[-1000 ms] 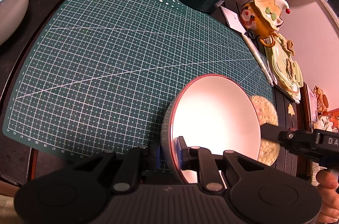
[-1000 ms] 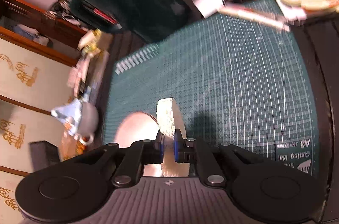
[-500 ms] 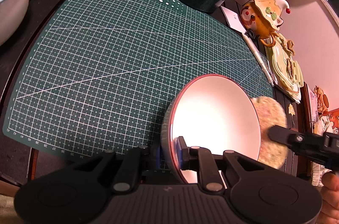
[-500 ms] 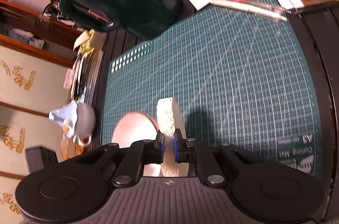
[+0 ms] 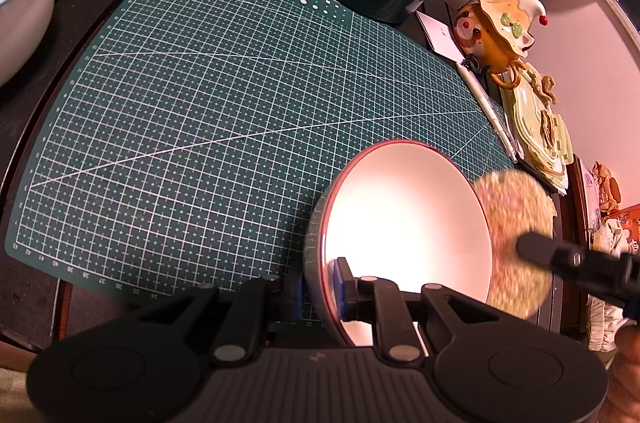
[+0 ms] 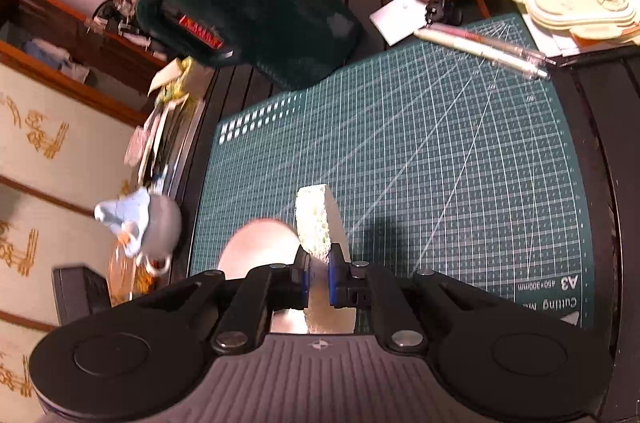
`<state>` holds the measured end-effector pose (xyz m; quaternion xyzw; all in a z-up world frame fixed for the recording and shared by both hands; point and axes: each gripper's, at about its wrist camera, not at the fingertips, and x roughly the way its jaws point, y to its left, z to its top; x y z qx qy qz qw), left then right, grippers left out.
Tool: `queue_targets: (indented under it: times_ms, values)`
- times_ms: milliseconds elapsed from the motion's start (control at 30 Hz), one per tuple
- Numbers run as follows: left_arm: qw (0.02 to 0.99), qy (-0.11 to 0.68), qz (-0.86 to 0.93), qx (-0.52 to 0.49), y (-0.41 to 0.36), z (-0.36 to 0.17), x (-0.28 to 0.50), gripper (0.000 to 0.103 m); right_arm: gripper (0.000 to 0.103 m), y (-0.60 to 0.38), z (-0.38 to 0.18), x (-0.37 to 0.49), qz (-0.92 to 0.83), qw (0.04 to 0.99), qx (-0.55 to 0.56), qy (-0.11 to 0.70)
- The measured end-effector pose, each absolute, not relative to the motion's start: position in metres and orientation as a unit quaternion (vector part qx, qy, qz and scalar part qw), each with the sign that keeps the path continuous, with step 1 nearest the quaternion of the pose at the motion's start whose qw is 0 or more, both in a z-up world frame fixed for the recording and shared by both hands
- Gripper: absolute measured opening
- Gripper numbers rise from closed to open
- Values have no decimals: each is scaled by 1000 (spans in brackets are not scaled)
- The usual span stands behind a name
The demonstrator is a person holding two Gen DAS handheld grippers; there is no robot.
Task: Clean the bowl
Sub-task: 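Scrub the bowl's outer wall with the sponge while the left tool tilts the bowl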
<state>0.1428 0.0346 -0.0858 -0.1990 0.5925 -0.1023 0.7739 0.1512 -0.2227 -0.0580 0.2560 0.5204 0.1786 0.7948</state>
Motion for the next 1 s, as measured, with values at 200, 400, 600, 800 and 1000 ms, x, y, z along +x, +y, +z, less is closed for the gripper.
queue_targets:
  times_ms: [200, 400, 600, 800, 1000]
  values:
    - [774, 592, -102, -198, 34, -86, 142, 15, 8, -221, -42, 140, 182, 812, 236, 502]
    - [774, 593, -102, -198, 33, -86, 141, 15, 8, -220, -50, 155, 165, 812, 240, 506]
    - [775, 591, -102, -198, 32, -86, 140, 15, 8, -218, -64, 147, 172, 795, 236, 531]
    - [774, 592, -102, -198, 31, -85, 142, 15, 8, -222, -43, 138, 177, 811, 245, 500]
    - [774, 593, -102, -197, 31, -86, 144, 15, 8, -220, -50, 157, 164, 811, 248, 505]
